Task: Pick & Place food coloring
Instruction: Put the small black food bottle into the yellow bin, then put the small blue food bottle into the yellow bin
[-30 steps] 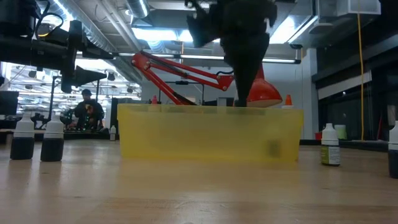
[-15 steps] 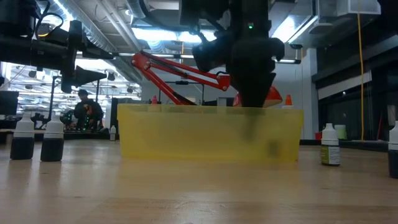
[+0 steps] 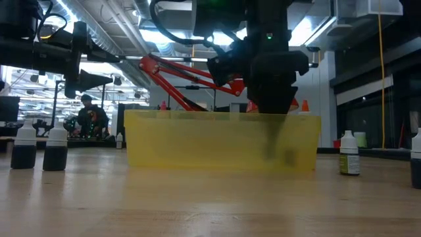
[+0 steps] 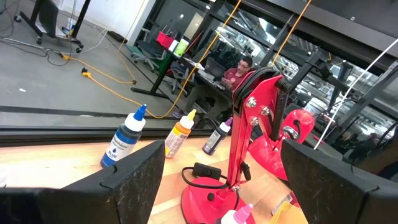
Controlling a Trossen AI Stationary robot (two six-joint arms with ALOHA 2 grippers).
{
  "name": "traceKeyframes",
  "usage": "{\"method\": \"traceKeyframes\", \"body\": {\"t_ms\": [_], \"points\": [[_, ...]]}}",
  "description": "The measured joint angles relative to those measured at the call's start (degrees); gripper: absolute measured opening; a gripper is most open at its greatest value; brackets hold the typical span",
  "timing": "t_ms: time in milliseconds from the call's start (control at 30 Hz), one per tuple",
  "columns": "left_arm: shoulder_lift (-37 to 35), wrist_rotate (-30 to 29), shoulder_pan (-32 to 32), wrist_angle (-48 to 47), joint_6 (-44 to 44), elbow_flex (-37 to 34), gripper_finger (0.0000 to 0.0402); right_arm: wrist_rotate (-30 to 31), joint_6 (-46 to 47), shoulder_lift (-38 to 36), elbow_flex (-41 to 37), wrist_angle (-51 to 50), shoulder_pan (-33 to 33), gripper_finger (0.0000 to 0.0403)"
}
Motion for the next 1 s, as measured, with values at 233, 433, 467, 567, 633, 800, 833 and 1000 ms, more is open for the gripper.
{"method": "traceKeyframes", "body": {"t_ms": [233, 433, 467, 567, 633, 800, 833, 1000], "points": [[0.0, 0.0, 0.0, 0.0, 0.0, 0.0, 0.0313, -1.6, 0.0, 0.0, 0.0, -0.2, -0.1, 0.0097], [0.0, 0.0, 0.0, 0.0, 0.0, 0.0, 0.0311, -1.9, 0.0, 0.0, 0.0, -0.3, -0.1, 0.0113], [0.0, 0.0, 0.0, 0.0, 0.0, 0.0, 0.0311, -1.9, 0.0, 0.0, 0.0, -0.4, -0.1, 0.0115], [0.0, 0.0, 0.0, 0.0, 0.0, 0.0, 0.0312, -2.0, 0.0, 0.0, 0.1, -0.7, -0.1, 0.0122], [0.0, 0.0, 0.0, 0.0, 0.0, 0.0, 0.0313, -2.0, 0.0, -0.3, 0.5, -1.9, -0.1, 0.0125], [0.0, 0.0, 0.0, 0.0, 0.0, 0.0, 0.0311, -0.7, 0.1, -2.4, 1.7, -3.1, -0.7, 0.0131], [0.0, 0.0, 0.0, 0.0, 0.0, 0.0, 0.0311, -0.6, 0.2, -2.9, 1.8, -3.4, -0.9, 0.0134], [0.0, 0.0, 0.0, 0.0, 0.0, 0.0, 0.0311, -0.5, 2.2, -5.5, 2.3, -3.9, -1.2, 0.0160]]}}
